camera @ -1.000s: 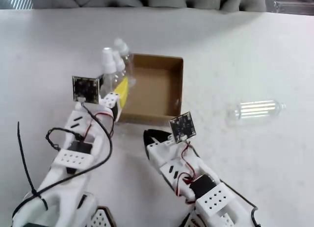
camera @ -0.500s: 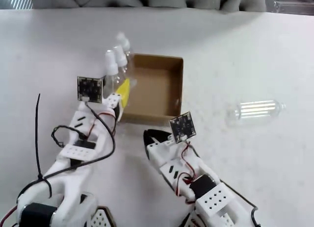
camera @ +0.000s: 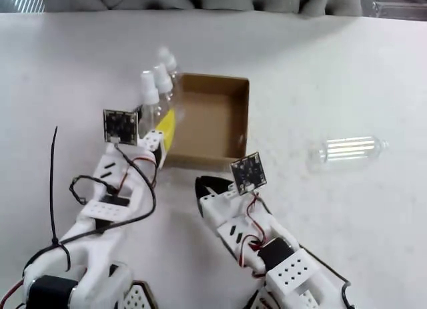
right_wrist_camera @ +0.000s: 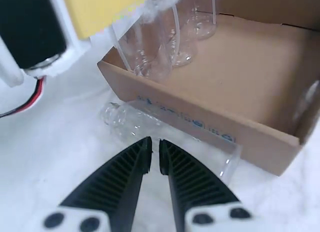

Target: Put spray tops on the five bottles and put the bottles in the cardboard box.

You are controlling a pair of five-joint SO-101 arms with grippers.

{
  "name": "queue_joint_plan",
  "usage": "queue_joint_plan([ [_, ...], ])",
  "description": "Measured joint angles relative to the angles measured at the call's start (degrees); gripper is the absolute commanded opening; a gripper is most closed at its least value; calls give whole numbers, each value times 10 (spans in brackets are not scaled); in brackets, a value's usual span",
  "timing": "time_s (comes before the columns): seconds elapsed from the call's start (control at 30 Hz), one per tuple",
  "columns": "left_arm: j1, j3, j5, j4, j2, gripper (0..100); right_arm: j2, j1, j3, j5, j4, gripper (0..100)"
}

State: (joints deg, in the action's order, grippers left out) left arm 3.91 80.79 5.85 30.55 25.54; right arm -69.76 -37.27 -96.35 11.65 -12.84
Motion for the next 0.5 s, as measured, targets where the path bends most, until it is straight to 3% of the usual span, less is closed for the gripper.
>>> queue_joint_plan([
  [0.5,1,2,-32,-26,0,28,0,0,0,0,0,15],
])
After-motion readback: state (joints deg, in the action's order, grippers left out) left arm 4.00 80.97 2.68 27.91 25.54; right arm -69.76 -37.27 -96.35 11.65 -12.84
